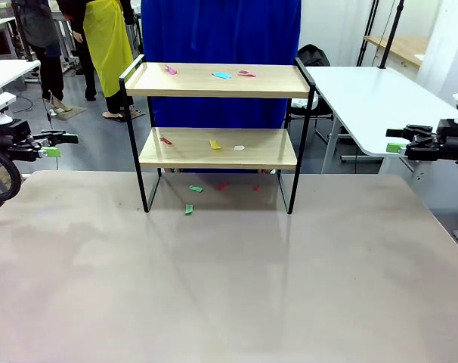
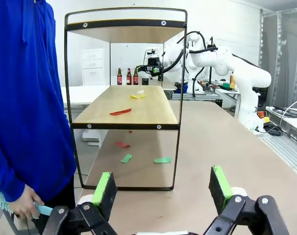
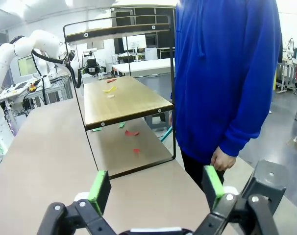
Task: Clean the shelf.
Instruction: Pick up the Duster handed by the human.
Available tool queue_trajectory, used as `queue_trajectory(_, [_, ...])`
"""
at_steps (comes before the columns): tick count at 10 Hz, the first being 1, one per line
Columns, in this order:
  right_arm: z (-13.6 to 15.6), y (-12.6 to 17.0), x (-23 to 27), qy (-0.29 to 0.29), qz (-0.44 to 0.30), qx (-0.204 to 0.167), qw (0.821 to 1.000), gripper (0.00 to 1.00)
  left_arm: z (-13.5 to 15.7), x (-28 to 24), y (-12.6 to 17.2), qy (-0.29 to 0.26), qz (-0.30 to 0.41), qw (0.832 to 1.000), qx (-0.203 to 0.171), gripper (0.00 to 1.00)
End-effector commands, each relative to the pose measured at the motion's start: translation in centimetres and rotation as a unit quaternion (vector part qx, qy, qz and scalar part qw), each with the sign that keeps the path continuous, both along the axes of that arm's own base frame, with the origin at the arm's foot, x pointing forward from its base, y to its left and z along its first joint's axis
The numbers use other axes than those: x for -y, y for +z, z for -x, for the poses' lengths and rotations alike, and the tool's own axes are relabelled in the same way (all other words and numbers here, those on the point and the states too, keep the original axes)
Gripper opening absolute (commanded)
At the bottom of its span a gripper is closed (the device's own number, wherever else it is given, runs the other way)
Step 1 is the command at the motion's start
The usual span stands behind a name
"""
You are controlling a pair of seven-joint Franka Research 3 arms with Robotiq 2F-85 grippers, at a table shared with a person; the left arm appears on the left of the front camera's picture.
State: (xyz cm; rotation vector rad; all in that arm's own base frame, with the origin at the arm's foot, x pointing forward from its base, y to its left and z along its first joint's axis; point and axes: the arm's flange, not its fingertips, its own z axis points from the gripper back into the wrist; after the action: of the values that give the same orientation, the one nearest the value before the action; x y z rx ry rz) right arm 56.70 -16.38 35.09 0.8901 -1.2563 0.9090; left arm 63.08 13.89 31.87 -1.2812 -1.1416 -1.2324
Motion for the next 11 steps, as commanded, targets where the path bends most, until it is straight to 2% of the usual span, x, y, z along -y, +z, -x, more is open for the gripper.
queue_trajectory(1, [0.0, 0.9, 0.0, -0.010, 0.002, -0.008, 1.000, 1.00, 1.3, 0.4, 0.8, 0.001, 0.026, 1.000, 0.017, 1.00])
queue_trajectory(6, [0.8, 3.9, -0.3, -0.012, -0.005, 0.008, 1.000, 1.00, 2.2, -0.1, 3.1, 0.007, 0.049, 0.998, 0.038, 1.00])
queue_trajectory(7, [0.8, 4.1, -0.3, -0.011, -0.001, 0.000, 1.000, 1.00, 2.2, -0.1, 3.3, 0.014, 0.044, 0.998, 0.036, 1.00])
queue_trajectory(8, [0.3, 3.3, 0.2, -0.005, -0.007, 0.011, 1.000, 1.00, 2.2, -0.3, 3.4, 0.032, 0.043, 0.998, 0.018, 1.00])
queue_trajectory(9, [0.3, 3.3, 0.2, -0.005, -0.007, 0.011, 1.000, 1.00, 1.3, -0.5, 3.1, 0.001, 0.038, 0.999, 0.026, 1.00])
queue_trajectory(11, [0.3, 3.3, 0.2, -0.005, -0.007, 0.011, 1.000, 1.00, 1.3, -0.5, 3.1, 0.001, 0.038, 0.999, 0.026, 1.00])
